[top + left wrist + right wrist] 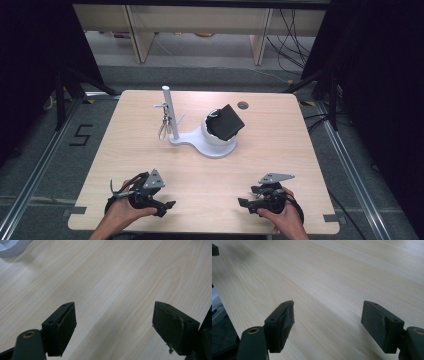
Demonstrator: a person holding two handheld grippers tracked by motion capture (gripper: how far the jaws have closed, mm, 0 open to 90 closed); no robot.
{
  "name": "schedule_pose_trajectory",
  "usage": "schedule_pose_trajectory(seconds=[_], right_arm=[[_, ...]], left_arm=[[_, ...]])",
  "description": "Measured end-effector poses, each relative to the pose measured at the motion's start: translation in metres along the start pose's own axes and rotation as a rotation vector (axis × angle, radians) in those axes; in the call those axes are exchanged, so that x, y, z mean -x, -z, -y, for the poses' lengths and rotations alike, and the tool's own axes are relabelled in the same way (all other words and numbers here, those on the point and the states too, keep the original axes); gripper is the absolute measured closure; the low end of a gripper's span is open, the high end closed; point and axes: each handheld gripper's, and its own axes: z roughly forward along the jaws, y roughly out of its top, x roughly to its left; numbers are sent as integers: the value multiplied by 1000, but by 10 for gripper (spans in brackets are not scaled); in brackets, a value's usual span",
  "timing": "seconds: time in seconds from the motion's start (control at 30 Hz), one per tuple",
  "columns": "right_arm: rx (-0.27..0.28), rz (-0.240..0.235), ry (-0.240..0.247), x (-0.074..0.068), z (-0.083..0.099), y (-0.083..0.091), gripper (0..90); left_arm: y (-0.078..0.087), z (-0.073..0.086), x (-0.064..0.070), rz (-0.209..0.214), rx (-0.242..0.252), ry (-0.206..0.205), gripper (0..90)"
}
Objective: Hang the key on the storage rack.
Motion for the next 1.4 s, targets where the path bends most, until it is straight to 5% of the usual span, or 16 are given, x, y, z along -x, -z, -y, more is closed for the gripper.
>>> schedule_pose_trajectory(seconds=[0.37, 0.73, 0.8, 1.1, 1.4], right_arm=[[-4, -22, -20, -1, 1, -2, 273], [9, 7, 15, -1, 0, -1, 272], [9, 6, 14, -1, 0, 0, 272], [7, 7, 16, -1, 0, -1, 272], [10, -11, 14, -2, 0, -2, 271]], left_arm=[[3, 18, 7, 9, -2, 5, 190], [-1, 31, 12, -21, -10, -18, 190], [-3, 34, 16, -24, 3, 21, 190], [-4, 35, 22, -22, 7, -10, 190], [-4, 37, 22, -16, 4, 14, 190]])
